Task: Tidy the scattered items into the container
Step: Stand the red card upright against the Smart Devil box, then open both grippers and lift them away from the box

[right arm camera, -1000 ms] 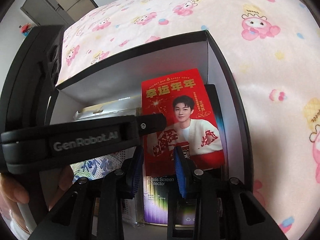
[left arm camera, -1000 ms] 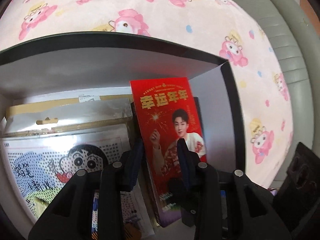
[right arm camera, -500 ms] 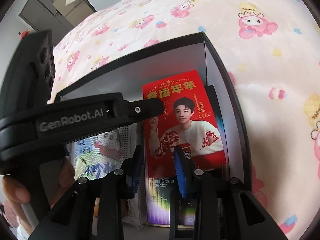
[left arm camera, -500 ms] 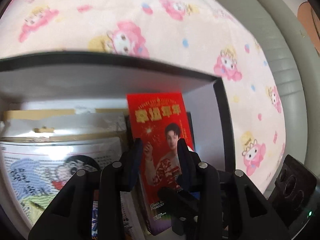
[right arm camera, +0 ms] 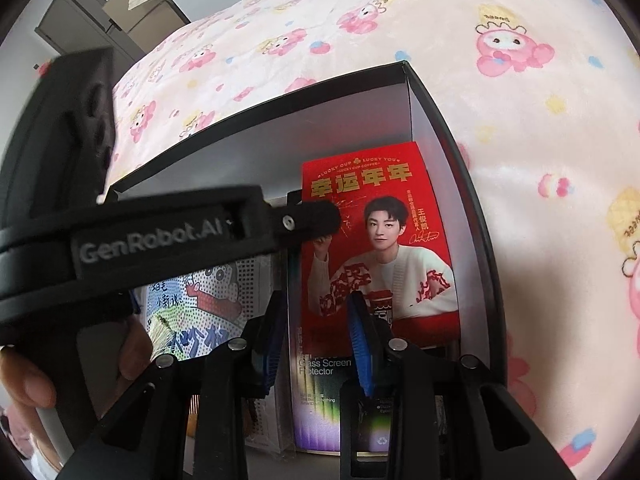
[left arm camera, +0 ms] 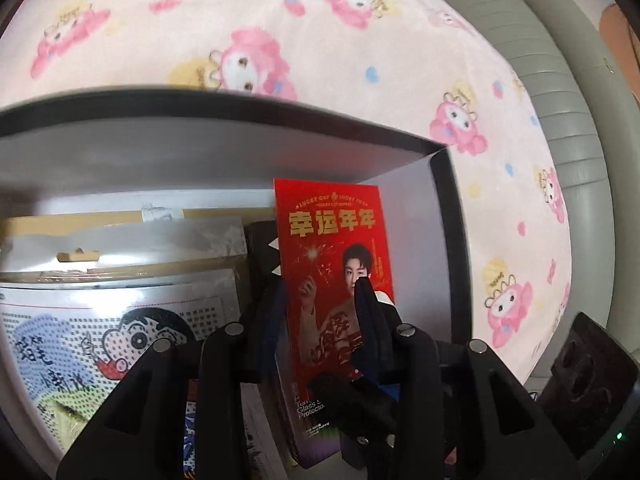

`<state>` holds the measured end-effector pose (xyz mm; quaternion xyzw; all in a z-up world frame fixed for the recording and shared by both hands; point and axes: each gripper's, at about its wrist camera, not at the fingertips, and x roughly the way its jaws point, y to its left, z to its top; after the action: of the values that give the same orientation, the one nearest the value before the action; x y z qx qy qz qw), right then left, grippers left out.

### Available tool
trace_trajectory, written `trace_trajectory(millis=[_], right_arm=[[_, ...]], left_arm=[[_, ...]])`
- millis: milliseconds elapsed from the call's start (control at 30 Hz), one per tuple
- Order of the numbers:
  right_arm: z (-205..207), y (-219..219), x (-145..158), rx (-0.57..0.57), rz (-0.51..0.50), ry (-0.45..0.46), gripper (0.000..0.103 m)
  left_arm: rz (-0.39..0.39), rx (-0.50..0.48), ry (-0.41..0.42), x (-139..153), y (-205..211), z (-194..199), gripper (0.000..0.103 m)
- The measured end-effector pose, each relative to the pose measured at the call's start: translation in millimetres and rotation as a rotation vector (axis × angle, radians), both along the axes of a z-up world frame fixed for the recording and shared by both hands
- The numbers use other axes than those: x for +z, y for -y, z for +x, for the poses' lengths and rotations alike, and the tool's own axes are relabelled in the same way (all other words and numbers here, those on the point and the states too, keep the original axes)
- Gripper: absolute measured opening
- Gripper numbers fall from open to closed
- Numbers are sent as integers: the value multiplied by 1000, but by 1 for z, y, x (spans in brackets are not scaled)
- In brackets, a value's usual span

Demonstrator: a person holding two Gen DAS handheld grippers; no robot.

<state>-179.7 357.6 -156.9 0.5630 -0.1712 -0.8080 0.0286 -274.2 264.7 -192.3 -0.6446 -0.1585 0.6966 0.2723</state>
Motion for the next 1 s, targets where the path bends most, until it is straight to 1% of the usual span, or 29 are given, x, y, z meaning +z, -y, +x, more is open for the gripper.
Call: trace_trajectory(millis=[33,133,167,233,333,400,433,467,500,567,600,633,700,733,767,800,867,900,967,1000], right_arm=[[1,0,0,0,1,2,27],[2,1,0,0,3,8,27],[3,1,0,0,6,10,27],[5,4,1,5,9,11,27],[8,7,3,5,39,12,28],[14,11,9,6,90,-4,28],[19,15,15,7,132,-22,28],[23,18,20,10,162,-38,29],[28,22,27,8,203,-62,36],[38,27,41,-3,269,-108,49],[43,32,49,-3,307,-137,51],[47,36,54,-5,338,-149,51],[57,36,74,-29,439,-189,53],[42,27,82,-47,464,-214,55],[52,28,91,-77,480,-241,59],[58,25,99,-97,483,-258,60],[76,28,117,-119,474,-298,60],[85,27,126,-120,474,-310,60],[95,39,136,-112,480,-336,60],[92,48,134,-104,474,-348,60]], left_arm=[[6,-5,-2,2,1,0,35],[16,-23,7,-3,-8,-5,47],[20,-24,9,-2,-9,-6,47],[13,8,7,4,-2,-3,46],[-34,22,-89,22,15,15,46],[-50,21,-141,36,30,29,46],[-63,27,-169,41,39,35,46],[-94,42,-228,52,46,42,48],[-117,52,-266,59,51,47,50],[-178,85,-361,76,55,56,65],[-207,106,-408,85,59,62,68],[-225,118,-435,92,65,67,71],[-273,136,-503,111,75,82,74],[-290,138,-533,120,80,89,77],[-302,139,-558,129,87,97,80],[-313,143,-584,136,87,103,81],[-331,164,-638,156,105,121,88],[-340,173,-654,164,113,130,89],[-344,196,-682,180,124,146,89],[-338,205,-692,188,132,156,89]])
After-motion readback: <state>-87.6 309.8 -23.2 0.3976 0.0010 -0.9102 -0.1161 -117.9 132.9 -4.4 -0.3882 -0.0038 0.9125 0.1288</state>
